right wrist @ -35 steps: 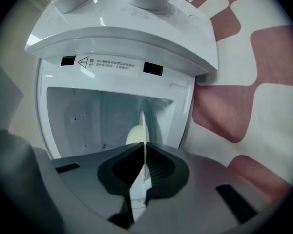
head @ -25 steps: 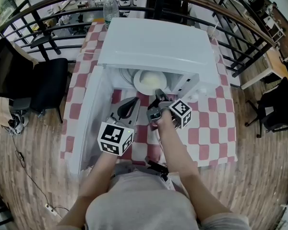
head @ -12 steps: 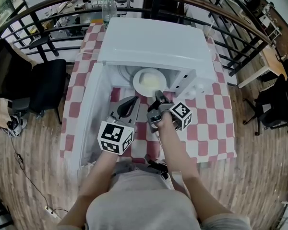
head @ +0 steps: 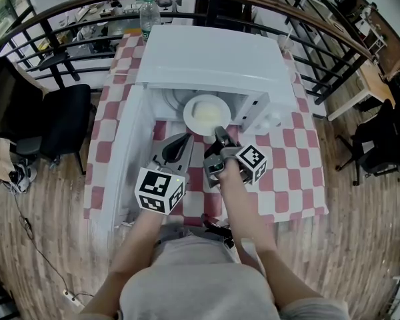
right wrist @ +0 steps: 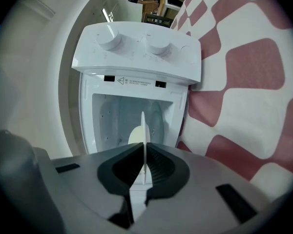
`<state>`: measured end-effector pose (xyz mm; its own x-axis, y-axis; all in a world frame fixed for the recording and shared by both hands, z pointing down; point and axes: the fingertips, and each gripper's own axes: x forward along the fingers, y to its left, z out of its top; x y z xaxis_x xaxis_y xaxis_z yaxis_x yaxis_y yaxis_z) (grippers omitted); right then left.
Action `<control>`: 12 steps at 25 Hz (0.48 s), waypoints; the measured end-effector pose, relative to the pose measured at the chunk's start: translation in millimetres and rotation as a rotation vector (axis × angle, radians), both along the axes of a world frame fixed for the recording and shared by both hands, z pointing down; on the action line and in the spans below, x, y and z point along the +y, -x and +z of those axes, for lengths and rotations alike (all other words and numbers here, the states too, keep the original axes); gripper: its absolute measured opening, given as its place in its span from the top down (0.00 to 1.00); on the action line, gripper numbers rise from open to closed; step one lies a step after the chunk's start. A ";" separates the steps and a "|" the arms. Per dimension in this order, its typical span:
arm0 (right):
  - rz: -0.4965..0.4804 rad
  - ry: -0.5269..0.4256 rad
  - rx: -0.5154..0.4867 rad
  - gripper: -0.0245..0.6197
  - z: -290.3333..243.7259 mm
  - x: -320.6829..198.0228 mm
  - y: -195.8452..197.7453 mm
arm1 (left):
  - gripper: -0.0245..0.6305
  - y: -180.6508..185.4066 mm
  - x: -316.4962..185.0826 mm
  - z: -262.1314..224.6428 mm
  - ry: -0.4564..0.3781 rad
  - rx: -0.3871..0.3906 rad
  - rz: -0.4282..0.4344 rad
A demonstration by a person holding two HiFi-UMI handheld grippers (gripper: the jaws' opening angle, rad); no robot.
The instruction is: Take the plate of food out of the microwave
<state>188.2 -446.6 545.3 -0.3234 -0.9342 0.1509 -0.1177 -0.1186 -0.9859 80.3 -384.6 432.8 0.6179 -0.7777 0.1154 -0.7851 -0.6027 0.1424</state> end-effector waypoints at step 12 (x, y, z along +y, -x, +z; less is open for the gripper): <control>0.007 -0.037 -0.012 0.90 -17.3 26.9 3.8 | 0.96 -2.6 11.7 -2.3 -0.009 0.009 0.015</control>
<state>184.4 -419.6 528.0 -0.3187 -0.9412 0.1123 -0.1051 -0.0826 -0.9910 82.9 -373.0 430.5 0.6305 -0.7694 0.1026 -0.7748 -0.6157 0.1439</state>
